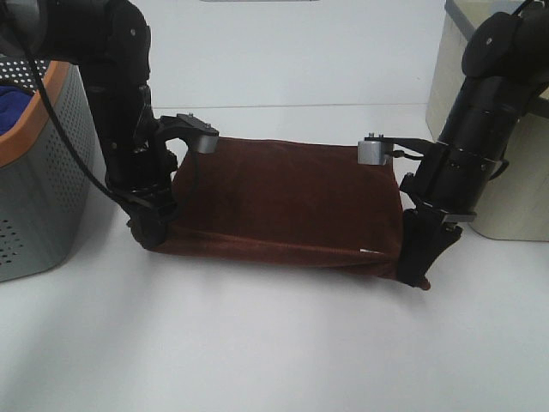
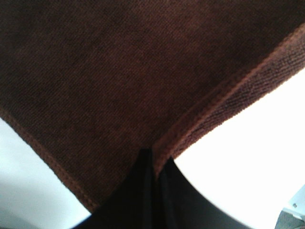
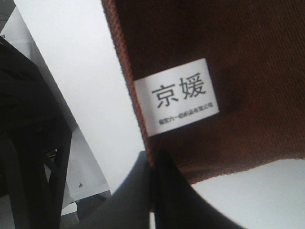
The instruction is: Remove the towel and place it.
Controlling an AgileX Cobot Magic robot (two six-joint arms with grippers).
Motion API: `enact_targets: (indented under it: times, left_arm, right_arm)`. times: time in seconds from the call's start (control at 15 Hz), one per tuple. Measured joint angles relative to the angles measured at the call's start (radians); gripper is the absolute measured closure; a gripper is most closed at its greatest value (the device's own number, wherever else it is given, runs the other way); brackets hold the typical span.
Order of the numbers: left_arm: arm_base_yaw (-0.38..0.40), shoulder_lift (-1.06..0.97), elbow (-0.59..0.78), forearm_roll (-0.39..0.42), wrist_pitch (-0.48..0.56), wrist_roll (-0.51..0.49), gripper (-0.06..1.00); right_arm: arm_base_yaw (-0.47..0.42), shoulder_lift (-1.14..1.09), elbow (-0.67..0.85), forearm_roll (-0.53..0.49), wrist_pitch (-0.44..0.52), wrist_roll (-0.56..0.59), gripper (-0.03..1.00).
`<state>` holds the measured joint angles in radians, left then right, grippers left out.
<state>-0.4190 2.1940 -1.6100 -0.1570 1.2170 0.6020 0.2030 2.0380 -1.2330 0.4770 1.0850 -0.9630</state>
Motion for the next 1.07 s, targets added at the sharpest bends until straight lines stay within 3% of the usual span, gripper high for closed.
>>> enact_targets:
  times: [0.2, 0.27, 0.4, 0.47, 0.6, 0.67, 0.73, 0.87, 1.07]
  left_arm:
    - [-0.02, 0.0, 0.032, -0.001, 0.0, 0.038, 0.93]
    - [-0.025, 0.0, 0.033, -0.001, 0.0, 0.053, 0.9]
    - [-0.035, 0.0, 0.033, 0.011, 0.0, 0.082, 0.78]
    - [-0.044, 0.0, 0.033, 0.023, 0.0, 0.086, 0.66]
    - [-0.061, 0.0, 0.033, 0.037, 0.0, 0.089, 0.25]
    - [-0.066, 0.0, 0.033, 0.037, 0.0, 0.089, 0.09]
    - [-0.067, 0.0, 0.033, 0.037, 0.0, 0.089, 0.01]
    - [-0.067, 0.0, 0.019, 0.035, 0.001, 0.088, -0.04]
    - [-0.067, 0.0, -0.123, 0.042, 0.001, 0.024, -0.04]
  right_arm:
    - [0.0, 0.0, 0.013, 0.003, 0.0, 0.037, 0.93]
    - [0.0, 0.0, 0.014, 0.003, 0.0, 0.065, 0.86]
    - [0.0, 0.0, 0.015, 0.008, 0.0, 0.142, 0.58]
    - [0.0, 0.0, 0.015, 0.013, 0.0, 0.175, 0.4]
    - [0.0, 0.0, 0.015, 0.019, 0.0, 0.219, 0.11]
    - [0.0, -0.002, 0.014, 0.022, 0.0, 0.246, 0.05]
    - [0.0, -0.001, 0.005, 0.022, 0.0, 0.281, 0.03]
    - [0.0, -0.001, -0.05, 0.021, 0.001, 0.359, 0.01]
    - [0.0, -0.009, -0.219, 0.021, 0.002, 0.452, 0.01]
